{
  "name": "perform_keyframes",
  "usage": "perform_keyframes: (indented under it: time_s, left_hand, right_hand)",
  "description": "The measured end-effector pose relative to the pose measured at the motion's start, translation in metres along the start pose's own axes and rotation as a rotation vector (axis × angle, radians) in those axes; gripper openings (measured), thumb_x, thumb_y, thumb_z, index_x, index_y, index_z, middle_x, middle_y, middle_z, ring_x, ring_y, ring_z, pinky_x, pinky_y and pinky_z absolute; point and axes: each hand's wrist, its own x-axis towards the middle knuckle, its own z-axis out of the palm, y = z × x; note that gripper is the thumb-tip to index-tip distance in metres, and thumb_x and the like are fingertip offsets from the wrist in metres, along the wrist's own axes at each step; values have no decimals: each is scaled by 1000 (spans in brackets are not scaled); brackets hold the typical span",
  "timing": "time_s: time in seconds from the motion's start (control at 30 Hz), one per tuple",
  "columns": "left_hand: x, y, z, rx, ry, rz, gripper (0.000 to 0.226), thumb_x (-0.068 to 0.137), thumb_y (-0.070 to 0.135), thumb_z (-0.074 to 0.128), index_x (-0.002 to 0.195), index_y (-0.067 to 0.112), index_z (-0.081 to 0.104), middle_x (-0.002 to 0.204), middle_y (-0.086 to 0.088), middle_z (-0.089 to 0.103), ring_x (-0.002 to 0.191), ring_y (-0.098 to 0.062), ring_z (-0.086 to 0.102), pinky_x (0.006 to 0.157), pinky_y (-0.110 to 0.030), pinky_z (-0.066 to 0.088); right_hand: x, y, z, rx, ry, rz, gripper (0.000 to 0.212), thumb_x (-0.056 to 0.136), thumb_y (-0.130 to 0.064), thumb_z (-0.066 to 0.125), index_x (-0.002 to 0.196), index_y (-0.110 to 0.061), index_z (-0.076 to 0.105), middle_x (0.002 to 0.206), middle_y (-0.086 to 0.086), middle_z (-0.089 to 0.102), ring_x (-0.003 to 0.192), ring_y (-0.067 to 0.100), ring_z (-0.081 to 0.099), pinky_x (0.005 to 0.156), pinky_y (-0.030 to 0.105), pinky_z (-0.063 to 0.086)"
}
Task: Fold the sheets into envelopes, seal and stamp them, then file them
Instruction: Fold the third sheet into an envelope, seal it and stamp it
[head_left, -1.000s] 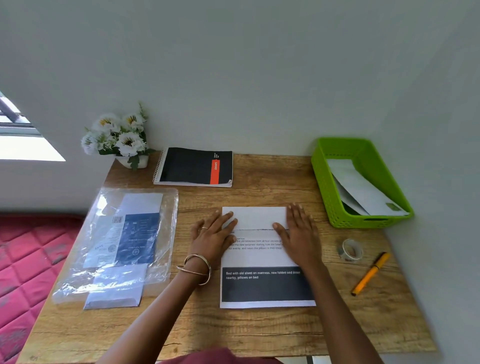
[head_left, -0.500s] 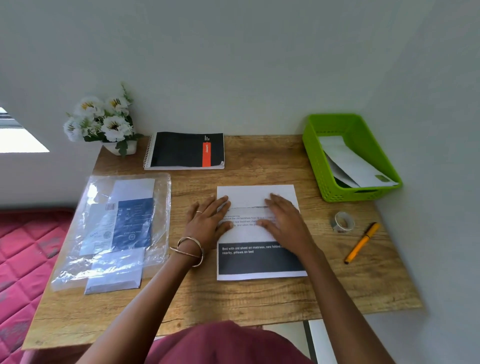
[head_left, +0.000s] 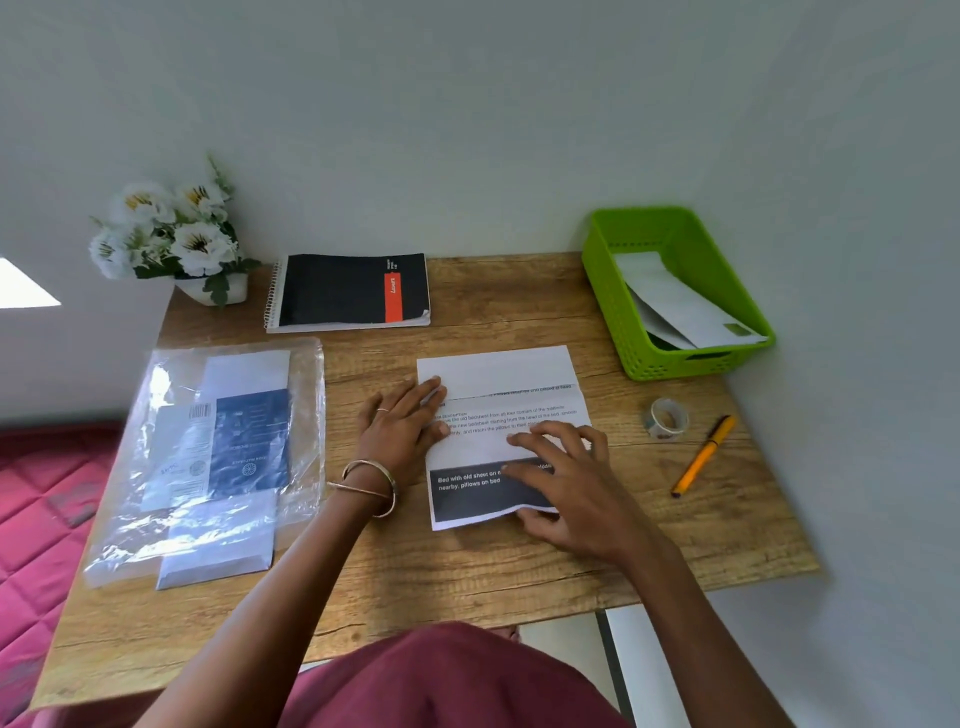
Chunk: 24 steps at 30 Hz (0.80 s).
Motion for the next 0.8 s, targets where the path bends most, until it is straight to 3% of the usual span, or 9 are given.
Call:
perform_keyframes:
  time_s: [0.1, 0.17, 0.27, 0.37, 0.43, 0.53, 0.63, 0.7, 0.8]
  left_hand:
    - [0, 1, -6, -176, 35, -20, 61, 86, 58, 12, 135, 37, 40, 147, 20, 31, 139, -4, 17, 110, -35, 4]
    - [0, 2, -12, -298, 32, -36, 61, 86, 59, 10, 133, 37, 44, 145, 21, 33, 138, -2, 17, 110, -34, 4]
    - [-1, 4, -18, -414, 17, -65, 61, 87, 58, 11, 133, 36, 44, 144, 19, 35, 137, -1, 18, 111, -34, 4]
    - [0, 3, -19, -492, 18, -80, 84, 76, 76, -1, 133, 35, 46, 145, 17, 36, 137, -1, 18, 111, -34, 3]
    - [1, 1, -21, -522, -18, -90, 91, 71, 81, -1, 133, 34, 45, 146, 16, 35, 138, -3, 17, 113, -38, 1]
    - [1, -1, -24, -364, -131, -12, 89, 66, 81, 21, 140, 32, 34, 151, 15, 23, 141, -8, 9, 113, -43, -1]
    - [-1, -4, -20, -185, -119, 58, 99, 59, 79, 47, 143, 32, 24, 153, 14, 17, 142, -10, 5, 112, -41, -2]
    - [-2, -3, -18, -167, -93, 53, 96, 64, 69, 62, 143, 32, 23, 153, 14, 17, 142, -10, 5, 112, -39, -3]
    - [-2, -1, -18, -164, -75, 46, 92, 68, 60, 68, 144, 31, 23, 153, 13, 16, 142, -11, 4, 111, -37, -4]
  right_hand:
    - [8, 2, -7, -30, 178, 50, 23, 79, -33, 59, 98, -25, 67, 126, -2, 59, 124, 22, 41, 95, 44, 24]
    - [16, 1, -7, -63, 259, 135, 23, 79, -32, 59, 100, -25, 67, 127, -1, 58, 122, 23, 42, 93, 44, 25]
    - [29, 0, 5, -101, 240, 316, 40, 75, -36, 68, 114, -26, 62, 135, 3, 50, 123, 24, 38, 93, 46, 26]
    - [40, 1, 24, -73, 130, 446, 64, 62, -39, 83, 120, -23, 59, 134, 10, 50, 122, 27, 35, 91, 52, 32]
    - [43, -1, 31, -44, 103, 489, 67, 57, -36, 87, 118, -22, 61, 131, 12, 53, 120, 28, 33, 88, 55, 38]
    - [43, -3, 37, 11, 118, 505, 58, 61, -28, 86, 114, -24, 63, 130, 11, 54, 119, 27, 32, 88, 55, 39]
    - [41, -3, 43, 54, 124, 457, 40, 72, -24, 78, 110, -25, 65, 133, 8, 53, 121, 24, 29, 91, 52, 35]
    - [37, 1, 45, 124, 93, 428, 33, 83, -32, 62, 116, -28, 63, 141, 4, 47, 126, 19, 24, 98, 49, 27]
    - [21, 12, 45, 252, 31, 465, 54, 86, -60, 33, 128, -34, 54, 150, -7, 34, 133, 14, 19, 102, 40, 16]
